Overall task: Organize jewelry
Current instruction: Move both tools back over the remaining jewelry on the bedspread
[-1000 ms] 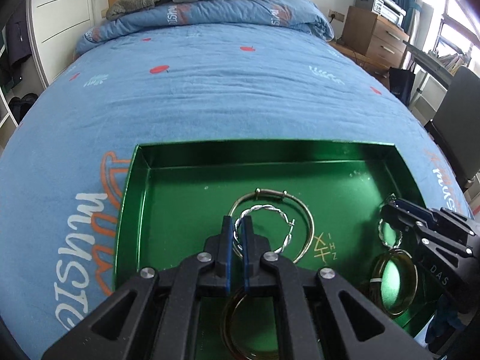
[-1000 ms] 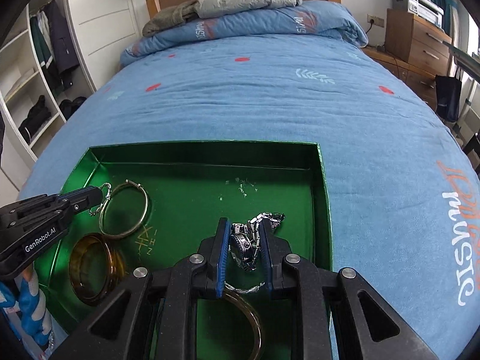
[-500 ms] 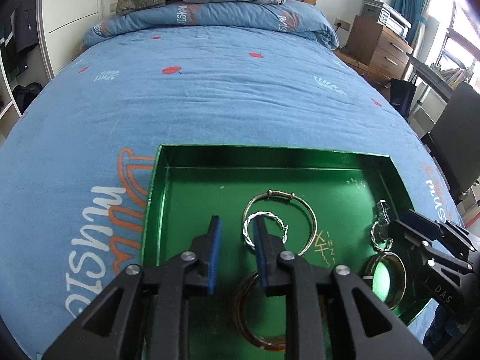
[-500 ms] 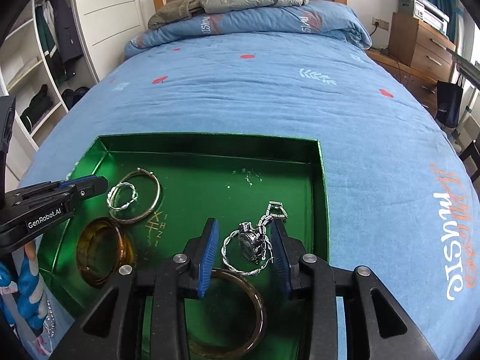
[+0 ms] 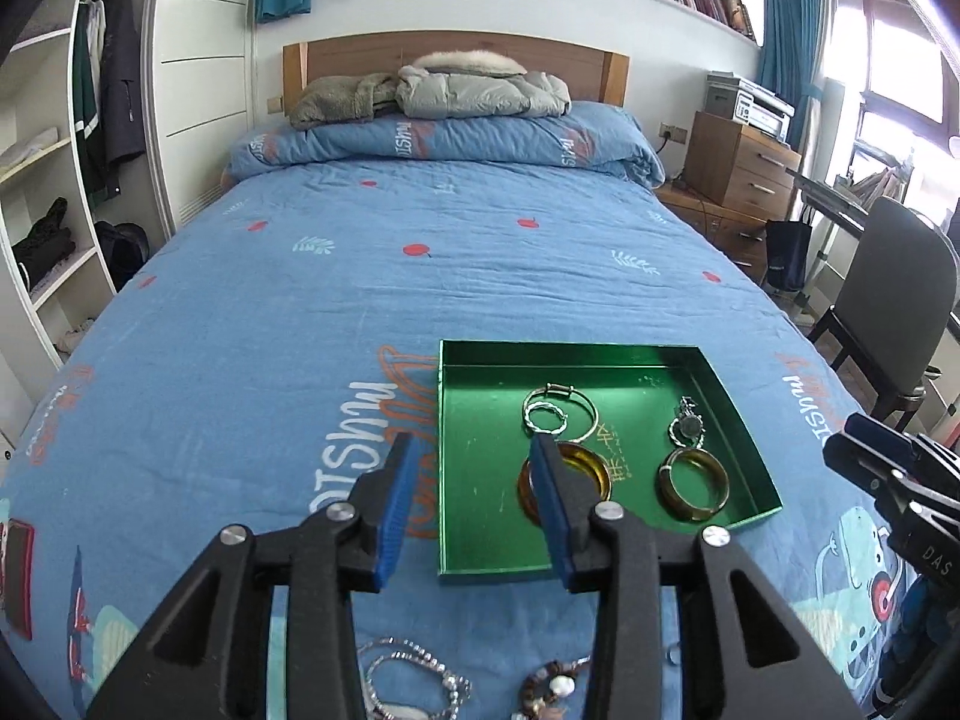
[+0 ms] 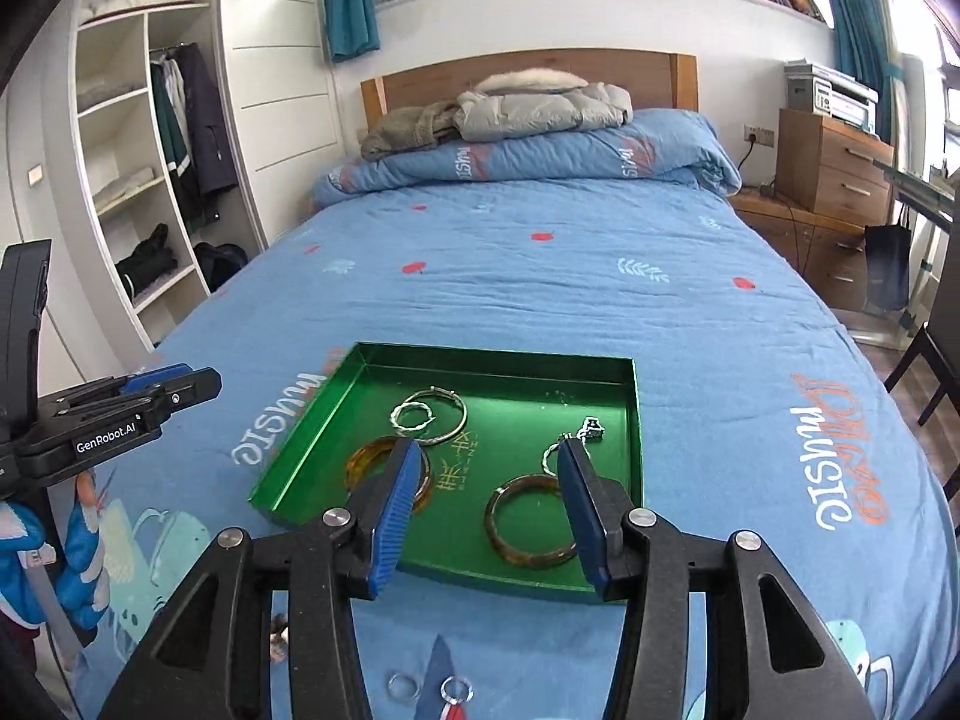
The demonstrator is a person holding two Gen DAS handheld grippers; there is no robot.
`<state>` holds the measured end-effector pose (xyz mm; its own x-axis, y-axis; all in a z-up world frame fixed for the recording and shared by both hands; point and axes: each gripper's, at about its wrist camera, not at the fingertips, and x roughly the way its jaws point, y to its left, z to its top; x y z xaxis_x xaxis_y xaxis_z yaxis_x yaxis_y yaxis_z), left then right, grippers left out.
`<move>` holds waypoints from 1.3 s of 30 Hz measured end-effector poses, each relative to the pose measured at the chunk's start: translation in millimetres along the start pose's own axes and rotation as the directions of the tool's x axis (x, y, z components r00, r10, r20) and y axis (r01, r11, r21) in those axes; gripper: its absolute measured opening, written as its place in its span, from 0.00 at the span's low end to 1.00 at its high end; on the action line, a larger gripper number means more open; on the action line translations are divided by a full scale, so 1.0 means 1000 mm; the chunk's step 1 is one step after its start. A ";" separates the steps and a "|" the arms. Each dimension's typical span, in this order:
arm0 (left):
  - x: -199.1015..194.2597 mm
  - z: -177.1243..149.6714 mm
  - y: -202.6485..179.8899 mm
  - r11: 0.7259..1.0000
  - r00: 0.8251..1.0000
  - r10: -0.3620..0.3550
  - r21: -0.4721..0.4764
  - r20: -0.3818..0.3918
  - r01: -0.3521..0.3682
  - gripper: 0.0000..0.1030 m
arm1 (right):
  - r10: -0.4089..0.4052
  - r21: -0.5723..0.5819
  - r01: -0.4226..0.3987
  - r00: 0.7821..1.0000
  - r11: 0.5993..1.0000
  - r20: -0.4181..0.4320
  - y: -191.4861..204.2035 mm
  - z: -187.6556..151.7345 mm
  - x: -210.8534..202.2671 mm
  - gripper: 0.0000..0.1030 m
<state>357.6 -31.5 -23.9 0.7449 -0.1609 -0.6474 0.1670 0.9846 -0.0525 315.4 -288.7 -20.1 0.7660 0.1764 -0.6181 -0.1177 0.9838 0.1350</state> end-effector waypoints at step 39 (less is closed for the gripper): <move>-0.161 -0.144 0.045 0.984 0.976 0.160 -0.101 0.147 -0.146 0.35 | 0.036 -0.010 -0.035 0.985 0.999 0.171 0.042 -0.135 -0.172 0.46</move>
<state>151.9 49.0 -31.8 0.8489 -0.0098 -0.5284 -0.0098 0.9994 -0.0342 93.9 -273.5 -12.6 0.8579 0.2043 -0.4715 -0.1510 0.9773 0.1487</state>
